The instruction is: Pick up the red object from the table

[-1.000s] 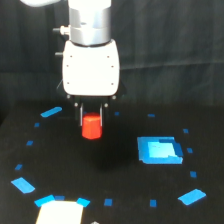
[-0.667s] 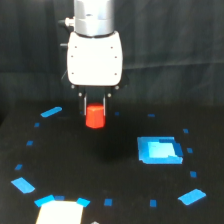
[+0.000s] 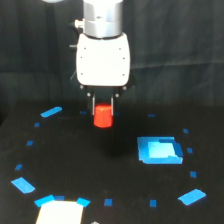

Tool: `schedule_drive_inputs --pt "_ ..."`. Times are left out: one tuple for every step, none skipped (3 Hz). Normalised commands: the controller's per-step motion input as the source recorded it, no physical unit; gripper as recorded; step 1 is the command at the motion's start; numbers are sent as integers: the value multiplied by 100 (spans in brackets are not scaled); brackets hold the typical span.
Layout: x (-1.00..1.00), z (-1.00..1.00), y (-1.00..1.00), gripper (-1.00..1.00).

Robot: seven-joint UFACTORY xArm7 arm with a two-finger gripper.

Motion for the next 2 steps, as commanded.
schedule_drive_inputs --pt "-21 -100 -65 -92" --pt "-21 -5 -100 -90"
